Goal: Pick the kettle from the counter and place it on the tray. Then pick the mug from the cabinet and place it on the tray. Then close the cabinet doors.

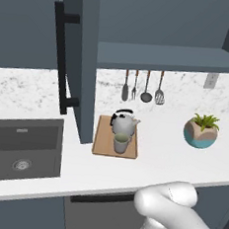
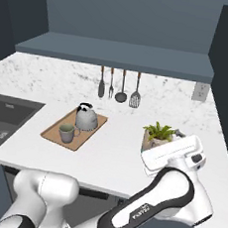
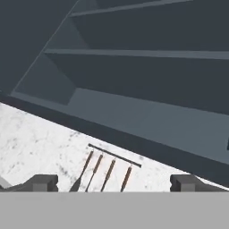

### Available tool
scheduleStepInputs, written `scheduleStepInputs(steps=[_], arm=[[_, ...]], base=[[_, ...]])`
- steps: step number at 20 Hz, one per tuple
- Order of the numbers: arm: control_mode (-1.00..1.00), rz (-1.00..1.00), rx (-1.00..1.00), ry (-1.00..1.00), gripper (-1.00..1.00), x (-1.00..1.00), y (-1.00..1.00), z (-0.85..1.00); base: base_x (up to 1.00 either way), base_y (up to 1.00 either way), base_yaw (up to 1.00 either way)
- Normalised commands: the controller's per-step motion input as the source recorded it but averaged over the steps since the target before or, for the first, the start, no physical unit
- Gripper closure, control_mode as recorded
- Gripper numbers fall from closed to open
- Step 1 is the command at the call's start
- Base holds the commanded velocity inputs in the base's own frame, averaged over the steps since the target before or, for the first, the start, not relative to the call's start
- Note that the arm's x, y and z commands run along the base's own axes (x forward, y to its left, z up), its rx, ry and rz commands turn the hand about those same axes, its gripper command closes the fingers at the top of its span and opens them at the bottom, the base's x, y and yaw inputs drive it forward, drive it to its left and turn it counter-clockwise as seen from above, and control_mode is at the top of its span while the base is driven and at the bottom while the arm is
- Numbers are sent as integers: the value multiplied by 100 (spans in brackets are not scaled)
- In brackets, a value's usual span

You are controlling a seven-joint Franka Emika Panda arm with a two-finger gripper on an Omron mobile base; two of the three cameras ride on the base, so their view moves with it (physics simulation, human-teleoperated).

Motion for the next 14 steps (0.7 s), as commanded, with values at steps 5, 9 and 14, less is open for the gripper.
scheduleStepInputs(steps=[5, 9, 14], arm=[[-100, -2, 1, -12, -100, 1, -39, -14], [-100, 0, 4, -7, -100, 2, -39, -14], [-100, 0, 6, -7, -100, 0, -51, 0]], base=[[0, 0, 0], [0, 0, 0], [0, 0, 0]])
